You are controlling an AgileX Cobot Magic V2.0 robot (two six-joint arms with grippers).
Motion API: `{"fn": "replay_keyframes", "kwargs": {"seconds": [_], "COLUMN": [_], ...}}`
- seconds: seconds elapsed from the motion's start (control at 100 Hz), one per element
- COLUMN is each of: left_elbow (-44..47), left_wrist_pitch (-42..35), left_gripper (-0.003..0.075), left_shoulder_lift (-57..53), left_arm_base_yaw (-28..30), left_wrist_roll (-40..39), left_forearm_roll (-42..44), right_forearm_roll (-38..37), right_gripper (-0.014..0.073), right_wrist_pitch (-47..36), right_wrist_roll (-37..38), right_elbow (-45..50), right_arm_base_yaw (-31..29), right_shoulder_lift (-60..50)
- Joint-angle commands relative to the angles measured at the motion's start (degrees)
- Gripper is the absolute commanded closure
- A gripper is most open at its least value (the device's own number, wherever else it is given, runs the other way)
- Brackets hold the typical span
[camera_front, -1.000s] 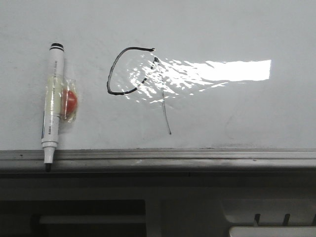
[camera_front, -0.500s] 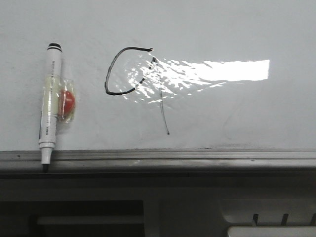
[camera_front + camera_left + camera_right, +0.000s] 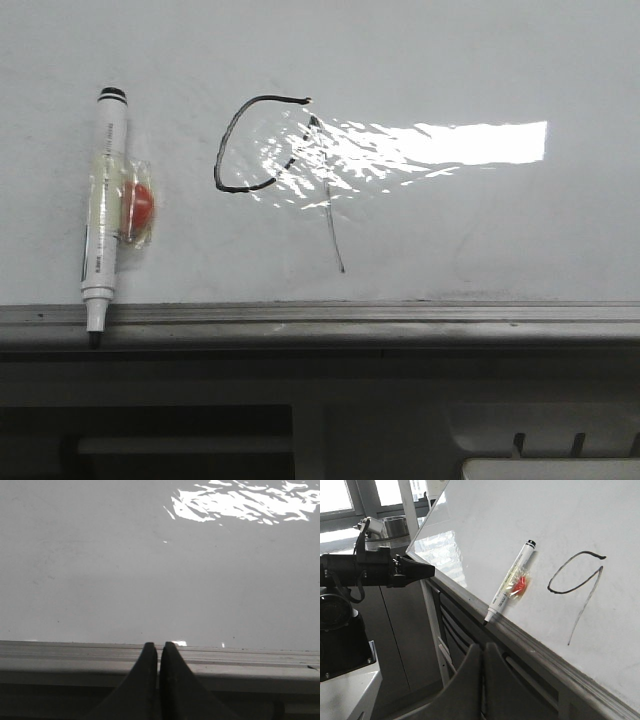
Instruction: Write number 9 on whiteboard
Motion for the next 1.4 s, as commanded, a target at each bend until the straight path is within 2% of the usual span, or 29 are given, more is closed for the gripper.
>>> {"fn": "replay_keyframes", "kwargs": {"seconds": [0.0, 0.33, 0.48, 0.7, 0.78, 0.9, 1.08, 1.2, 1.39], "left_elbow": [2.28, 2.28, 2.28, 2.28, 2.28, 2.28, 2.28, 2.28, 2.28], "left_wrist_pitch": [-2.75, -2.75, -2.75, -2.75, -2.75, -2.75, -2.75, -2.75, -2.75], "left_gripper": [0.0741, 0.074, 0.0741, 0.0741, 0.074, 0.0741, 0.074, 0.0741, 0.074], "left_shoulder_lift": [-1.53, -1.53, -1.53, -1.53, -1.53, -1.53, -1.53, -1.53, -1.53], "left_arm_base_yaw": [0.23, 0.23, 0.23, 0.23, 0.23, 0.23, 0.23, 0.23, 0.23], "left_wrist_roll": [-0.58, -0.58, -0.58, -0.58, -0.58, -0.58, -0.58, -0.58, -0.58], "left_forearm_roll": [-0.58, -0.58, -0.58, -0.58, -0.58, -0.58, -0.67, -0.67, -0.67], "right_forearm_roll": [-0.24, -0.24, -2.06, -2.06, -0.54, 2.11, 6.09, 6.21, 6.21], "right_gripper": [0.0663, 0.0663, 0.0663, 0.0663, 0.0663, 0.0663, 0.0663, 0.0663, 0.0663], "right_wrist_pitch": [-4.31, -4.31, -2.96, -4.24, -8.75, -21.81, -23.19, -16.11, 8.95], "right_wrist_roll": [-0.39, -0.39, -7.18, -7.18, -7.18, -7.18, -7.18, -7.18, -6.28], "right_elbow": [-1.57, -1.57, -1.57, -0.73, 0.54, 3.93, 3.69, 3.69, 3.69], "right_arm_base_yaw": [0.03, 0.03, 0.03, -2.17, -7.12, -16.44, -32.56, -43.21, -55.98], "right_shoulder_lift": [0.27, 0.27, 0.27, 0.27, 0.15, -0.72, -5.67, -11.55, -23.11]}}
